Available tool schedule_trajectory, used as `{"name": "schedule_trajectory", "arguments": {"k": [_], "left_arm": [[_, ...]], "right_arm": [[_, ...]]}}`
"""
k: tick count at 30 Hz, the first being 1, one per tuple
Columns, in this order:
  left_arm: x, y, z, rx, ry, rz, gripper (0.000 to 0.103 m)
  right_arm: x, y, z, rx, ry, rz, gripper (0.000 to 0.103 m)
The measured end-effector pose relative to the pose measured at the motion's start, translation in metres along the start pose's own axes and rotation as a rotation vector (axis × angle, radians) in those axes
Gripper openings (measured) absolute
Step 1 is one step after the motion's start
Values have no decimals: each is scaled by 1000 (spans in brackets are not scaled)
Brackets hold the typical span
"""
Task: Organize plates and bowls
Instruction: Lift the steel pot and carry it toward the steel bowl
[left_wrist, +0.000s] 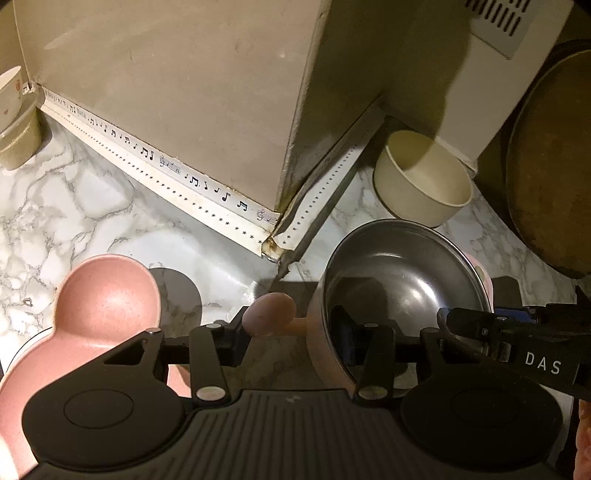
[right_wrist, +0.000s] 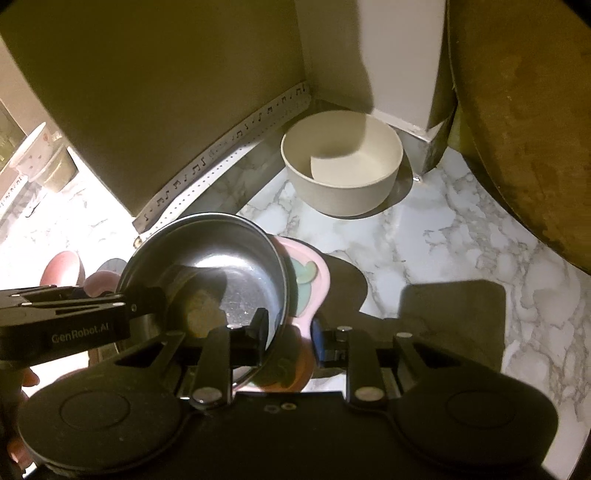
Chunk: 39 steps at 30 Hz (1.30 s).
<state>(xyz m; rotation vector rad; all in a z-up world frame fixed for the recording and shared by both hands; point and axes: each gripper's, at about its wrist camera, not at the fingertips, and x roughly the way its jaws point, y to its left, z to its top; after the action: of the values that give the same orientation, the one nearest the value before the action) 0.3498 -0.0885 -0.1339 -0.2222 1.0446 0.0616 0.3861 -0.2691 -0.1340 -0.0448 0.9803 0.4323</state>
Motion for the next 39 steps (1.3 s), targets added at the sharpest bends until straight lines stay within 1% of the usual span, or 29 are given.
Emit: {"name": "schedule_trajectory", "arguments": {"k": [9, 16, 23, 27, 39], "left_arm": [[-36, 4, -8, 25, -19, -18, 45], [-69, 11, -15, 38, -43, -18, 45], [-101, 25, -24, 31, -66, -11, 45], [-113, 33, -28, 21, -79, -4, 45], [-159, 77, -57, -45, -129, 30, 45]], "right_arm": [[-32, 12, -9, -14, -27, 6, 24], [-54, 26, -14, -25, -52, 16, 24], [-73, 49, -17, -53, -70, 25, 25], [-81, 64, -20, -71, -77, 31, 25], [-104, 120, -31, -165, -99, 77, 25]]}}
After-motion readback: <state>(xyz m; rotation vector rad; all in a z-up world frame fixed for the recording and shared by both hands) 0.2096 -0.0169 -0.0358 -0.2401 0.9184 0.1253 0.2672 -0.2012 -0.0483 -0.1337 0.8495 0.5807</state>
